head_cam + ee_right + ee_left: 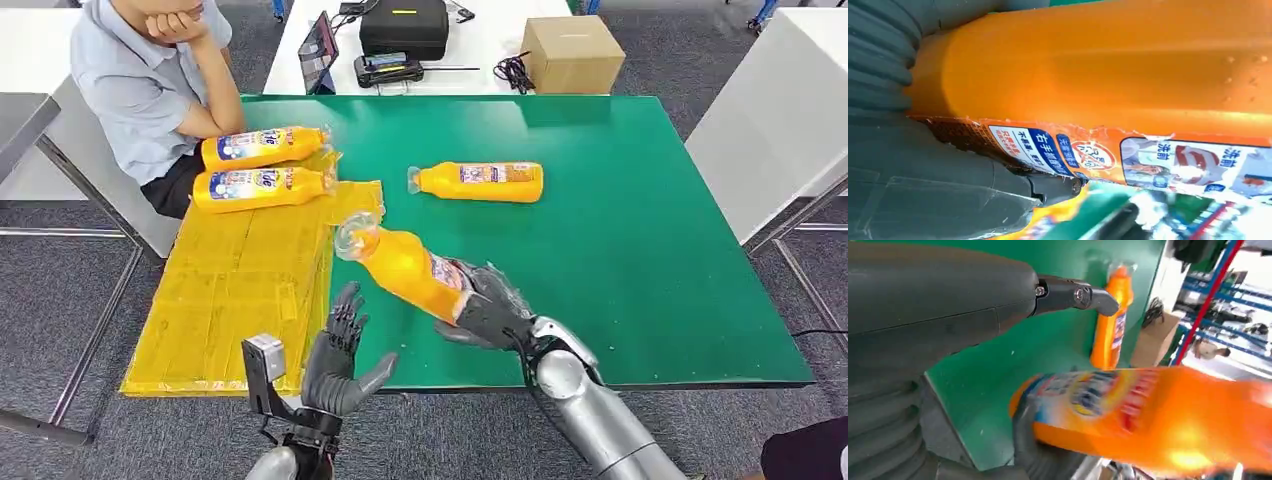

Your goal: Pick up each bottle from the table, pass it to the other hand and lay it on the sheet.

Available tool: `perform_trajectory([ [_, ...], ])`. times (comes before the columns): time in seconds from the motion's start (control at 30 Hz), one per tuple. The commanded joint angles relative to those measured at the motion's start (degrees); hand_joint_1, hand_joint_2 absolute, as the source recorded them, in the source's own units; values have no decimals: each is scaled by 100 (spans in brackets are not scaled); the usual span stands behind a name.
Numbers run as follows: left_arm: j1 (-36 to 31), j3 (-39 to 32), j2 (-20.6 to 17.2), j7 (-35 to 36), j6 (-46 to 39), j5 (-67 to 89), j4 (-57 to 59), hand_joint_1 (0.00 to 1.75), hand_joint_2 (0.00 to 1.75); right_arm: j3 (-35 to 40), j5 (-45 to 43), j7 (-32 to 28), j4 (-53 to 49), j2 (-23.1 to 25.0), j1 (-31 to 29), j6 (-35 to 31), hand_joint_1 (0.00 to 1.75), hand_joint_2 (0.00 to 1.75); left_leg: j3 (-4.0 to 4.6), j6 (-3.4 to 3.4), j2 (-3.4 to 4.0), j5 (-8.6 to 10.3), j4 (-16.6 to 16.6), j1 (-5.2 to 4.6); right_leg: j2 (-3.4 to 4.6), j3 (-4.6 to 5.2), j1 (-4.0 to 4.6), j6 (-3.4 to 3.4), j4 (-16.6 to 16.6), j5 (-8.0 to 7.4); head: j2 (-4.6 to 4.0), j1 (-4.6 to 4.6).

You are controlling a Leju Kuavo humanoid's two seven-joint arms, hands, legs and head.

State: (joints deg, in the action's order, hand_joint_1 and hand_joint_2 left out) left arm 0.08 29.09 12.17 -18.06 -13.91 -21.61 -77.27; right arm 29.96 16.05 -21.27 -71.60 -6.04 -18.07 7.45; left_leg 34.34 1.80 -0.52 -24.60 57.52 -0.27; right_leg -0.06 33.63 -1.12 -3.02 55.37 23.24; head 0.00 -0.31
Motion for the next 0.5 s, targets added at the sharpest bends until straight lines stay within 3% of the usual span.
perform_trajectory([
  [0.03,-298,88,-183,57,270,-115,466,0,175,370,-208,-115,-105,184,-295,85,175,175,-31,-14,20,-18,5,8,14,-29,10,18,0,10,0,0],
  [0.23,-496,80,-200,-180,711,-303,462,0,175,714,-425,-184,141,155,-458,465,175,175,-21,-18,20,-15,9,6,16,-19,8,23,8,9,0,2],
  [0.5,-502,107,-165,-526,409,87,146,0,175,959,-414,-205,429,80,-506,533,175,175,-11,-9,8,-8,1,4,6,-12,5,12,-2,4,0,-2],
])
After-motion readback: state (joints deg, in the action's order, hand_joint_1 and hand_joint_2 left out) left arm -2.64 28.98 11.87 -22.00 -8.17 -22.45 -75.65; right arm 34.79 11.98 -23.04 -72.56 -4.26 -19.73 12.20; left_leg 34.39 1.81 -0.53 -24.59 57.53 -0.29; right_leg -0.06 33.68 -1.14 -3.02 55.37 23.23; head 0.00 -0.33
